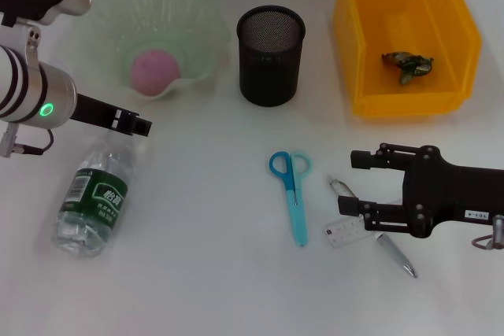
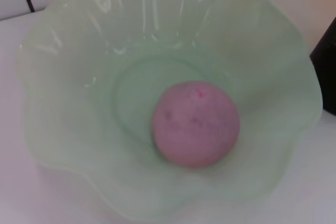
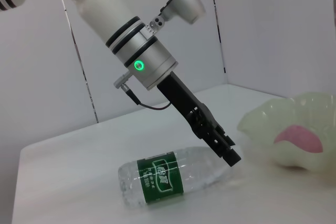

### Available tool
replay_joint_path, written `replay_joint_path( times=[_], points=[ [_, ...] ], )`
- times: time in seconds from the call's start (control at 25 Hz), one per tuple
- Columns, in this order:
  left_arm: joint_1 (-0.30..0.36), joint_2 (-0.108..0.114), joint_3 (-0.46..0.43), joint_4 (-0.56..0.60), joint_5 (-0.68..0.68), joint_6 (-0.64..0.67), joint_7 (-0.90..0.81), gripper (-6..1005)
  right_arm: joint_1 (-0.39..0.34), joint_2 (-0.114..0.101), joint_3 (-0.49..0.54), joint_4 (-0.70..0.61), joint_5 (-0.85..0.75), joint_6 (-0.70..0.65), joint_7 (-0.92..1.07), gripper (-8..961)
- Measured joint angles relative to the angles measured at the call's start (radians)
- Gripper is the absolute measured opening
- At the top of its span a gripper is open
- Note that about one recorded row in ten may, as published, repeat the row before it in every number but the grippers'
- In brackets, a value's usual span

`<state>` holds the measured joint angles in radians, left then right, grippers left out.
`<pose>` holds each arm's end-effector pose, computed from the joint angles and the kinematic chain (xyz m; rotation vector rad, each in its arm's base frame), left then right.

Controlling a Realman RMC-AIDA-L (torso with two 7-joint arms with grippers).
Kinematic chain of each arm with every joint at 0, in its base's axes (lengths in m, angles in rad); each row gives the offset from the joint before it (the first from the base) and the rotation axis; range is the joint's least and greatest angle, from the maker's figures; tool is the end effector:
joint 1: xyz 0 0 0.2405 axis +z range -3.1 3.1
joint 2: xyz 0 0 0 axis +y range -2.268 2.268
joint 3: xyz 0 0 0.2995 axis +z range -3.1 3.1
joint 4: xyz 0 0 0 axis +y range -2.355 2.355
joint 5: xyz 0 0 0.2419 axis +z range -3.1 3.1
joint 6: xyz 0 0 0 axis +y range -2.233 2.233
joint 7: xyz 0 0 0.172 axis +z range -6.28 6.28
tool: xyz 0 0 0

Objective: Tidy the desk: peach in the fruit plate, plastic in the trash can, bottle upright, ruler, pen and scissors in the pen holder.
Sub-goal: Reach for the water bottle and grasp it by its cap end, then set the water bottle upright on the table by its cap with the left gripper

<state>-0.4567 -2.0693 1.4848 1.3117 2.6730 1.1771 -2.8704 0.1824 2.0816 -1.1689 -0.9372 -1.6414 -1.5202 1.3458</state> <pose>-0.2677 0.4285 -0.0490 -2.1970 -1.1628 0.2662 0.3087 0.3074 -0.0543 -2.7592 0.4831 0.7371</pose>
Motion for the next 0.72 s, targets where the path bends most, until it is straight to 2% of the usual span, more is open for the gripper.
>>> replay_joint_path(
  times=[0.16,0.36,0.56,0.72],
  points=[
    [-0.029,0.0,0.001,-0.057,0.014,-0.005,0.003,647,0.001,0.0,0.0,0.001,0.0,0.0,0.001,725],
    [-0.034,0.0,0.007,-0.06,0.014,-0.007,0.015,585,0.002,0.0,0.0,0.001,0.0,0.0,0.005,725],
    [-0.052,0.0,0.008,-0.055,0.01,0.026,0.064,466,0.007,0.0,0.0,0.001,0.0,0.002,0.012,725],
    [-0.057,0.0,0.011,-0.059,0.016,0.028,0.075,459,0.009,0.0,0.0,0.002,0.0,0.003,0.013,725]
  ],
)
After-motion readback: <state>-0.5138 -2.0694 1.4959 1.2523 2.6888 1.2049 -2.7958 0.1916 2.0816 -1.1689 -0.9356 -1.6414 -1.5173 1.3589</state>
